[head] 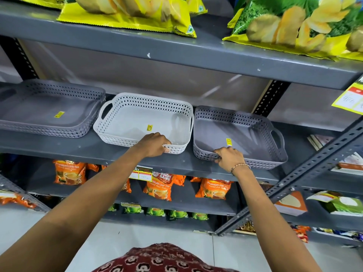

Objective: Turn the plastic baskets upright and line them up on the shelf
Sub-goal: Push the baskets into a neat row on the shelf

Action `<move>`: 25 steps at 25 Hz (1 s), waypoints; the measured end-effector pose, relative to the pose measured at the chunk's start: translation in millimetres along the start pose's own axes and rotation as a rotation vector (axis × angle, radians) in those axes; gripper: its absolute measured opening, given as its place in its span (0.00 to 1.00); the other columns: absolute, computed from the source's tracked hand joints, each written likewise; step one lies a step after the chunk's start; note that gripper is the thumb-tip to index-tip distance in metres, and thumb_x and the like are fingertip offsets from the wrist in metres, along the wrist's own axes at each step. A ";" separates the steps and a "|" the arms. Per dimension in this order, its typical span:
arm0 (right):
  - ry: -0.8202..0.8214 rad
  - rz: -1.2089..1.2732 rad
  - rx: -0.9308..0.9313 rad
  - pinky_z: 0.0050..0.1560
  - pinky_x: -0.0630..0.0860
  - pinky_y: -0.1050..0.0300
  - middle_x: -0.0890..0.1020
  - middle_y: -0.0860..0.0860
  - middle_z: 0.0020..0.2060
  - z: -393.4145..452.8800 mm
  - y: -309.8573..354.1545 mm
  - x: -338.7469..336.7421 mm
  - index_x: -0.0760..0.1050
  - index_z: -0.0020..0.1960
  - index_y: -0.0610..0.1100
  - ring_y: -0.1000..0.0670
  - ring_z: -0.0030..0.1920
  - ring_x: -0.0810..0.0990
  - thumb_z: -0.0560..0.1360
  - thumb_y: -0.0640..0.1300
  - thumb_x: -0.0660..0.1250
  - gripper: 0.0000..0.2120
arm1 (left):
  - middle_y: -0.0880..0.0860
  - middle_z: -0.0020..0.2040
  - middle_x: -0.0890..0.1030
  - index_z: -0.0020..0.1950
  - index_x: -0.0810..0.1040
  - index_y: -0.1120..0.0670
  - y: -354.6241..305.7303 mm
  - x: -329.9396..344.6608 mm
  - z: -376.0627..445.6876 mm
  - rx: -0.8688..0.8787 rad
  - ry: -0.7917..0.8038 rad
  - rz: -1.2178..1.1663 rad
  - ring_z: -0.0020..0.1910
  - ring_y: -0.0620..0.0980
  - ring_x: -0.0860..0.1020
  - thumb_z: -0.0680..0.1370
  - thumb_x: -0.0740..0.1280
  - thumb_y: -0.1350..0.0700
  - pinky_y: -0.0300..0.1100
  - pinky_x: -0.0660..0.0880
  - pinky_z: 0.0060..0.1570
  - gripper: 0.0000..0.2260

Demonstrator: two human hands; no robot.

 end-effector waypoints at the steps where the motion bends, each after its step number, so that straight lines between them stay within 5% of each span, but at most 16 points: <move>1: 0.010 -0.004 -0.003 0.56 0.76 0.48 0.80 0.40 0.57 -0.6 0.3 -0.2 0.72 0.66 0.51 0.39 0.59 0.77 0.75 0.46 0.65 0.19 | 0.61 0.58 0.78 0.64 0.76 0.48 -0.5 0.1 0.2 -0.004 0.008 0.001 0.60 0.59 0.73 0.77 0.65 0.54 0.46 0.69 0.52 0.15; 5: 0.131 0.071 -0.027 0.58 0.74 0.48 0.79 0.42 0.59 0.2 0.4 -3.3 0.71 0.66 0.50 0.40 0.61 0.75 0.74 0.52 0.66 0.22 | 0.60 0.59 0.78 0.65 0.75 0.47 -0.7 -1.7 -0.9 -0.013 0.042 0.022 0.60 0.59 0.73 0.76 0.66 0.52 0.46 0.69 0.52 0.16; 8: 0.233 0.247 -0.082 0.63 0.73 0.49 0.78 0.47 0.61 -2.5 10.5 -20.2 0.71 0.64 0.47 0.44 0.62 0.75 0.71 0.57 0.68 0.25 | 0.54 0.64 0.78 0.68 0.71 0.47 -7.4 -9.1 -9.9 0.070 -0.019 0.070 0.62 0.57 0.75 0.71 0.69 0.41 0.47 0.72 0.55 0.27; 13: -0.258 0.238 -0.075 0.39 0.71 0.57 0.82 0.46 0.44 0.0 84.7 -65.2 0.75 0.44 0.45 0.43 0.46 0.81 0.75 0.54 0.64 0.12 | 0.50 0.65 0.78 0.66 0.73 0.46 25.1 -41.4 -40.1 0.150 -0.298 0.022 0.61 0.54 0.76 0.74 0.61 0.37 0.49 0.73 0.57 0.23; 17: -0.449 0.449 -0.111 0.36 0.71 0.58 0.83 0.44 0.40 3.8 193.0 -72.1 0.78 0.42 0.41 0.42 0.42 0.80 0.75 0.50 0.64 0.13 | 0.52 0.68 0.75 0.69 0.70 0.48 110.0 -65.0 -73.9 0.062 -0.391 -0.017 0.64 0.56 0.75 0.80 0.57 0.45 0.51 0.74 0.57 0.18; 21: -0.392 0.612 -0.123 0.44 0.78 0.52 0.84 0.42 0.44 27.4 298.1 -53.1 0.78 0.46 0.39 0.42 0.46 0.81 0.76 0.46 0.64 0.11 | 0.59 0.75 0.63 0.76 0.53 0.55 215.8 -76.8 -105.3 -0.155 -0.295 -0.073 0.72 0.58 0.64 0.80 0.51 0.42 0.56 0.67 0.66 0.29; 25: -0.175 0.432 -0.139 0.58 0.74 0.50 0.80 0.45 0.59 48.3 359.5 -29.7 0.76 0.58 0.42 0.42 0.60 0.77 0.76 0.49 0.64 0.15 | 0.61 0.68 0.72 0.74 0.56 0.57 267.9 -74.1 -124.4 -0.222 -0.147 0.088 0.65 0.61 0.72 0.77 0.52 0.36 0.55 0.70 0.58 0.33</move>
Point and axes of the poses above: each hand's wrist, its own z-axis towards the middle knuckle, its own x-axis out of the palm, y = z × x, the point moved 4 cm from there along z, towards the middle knuckle
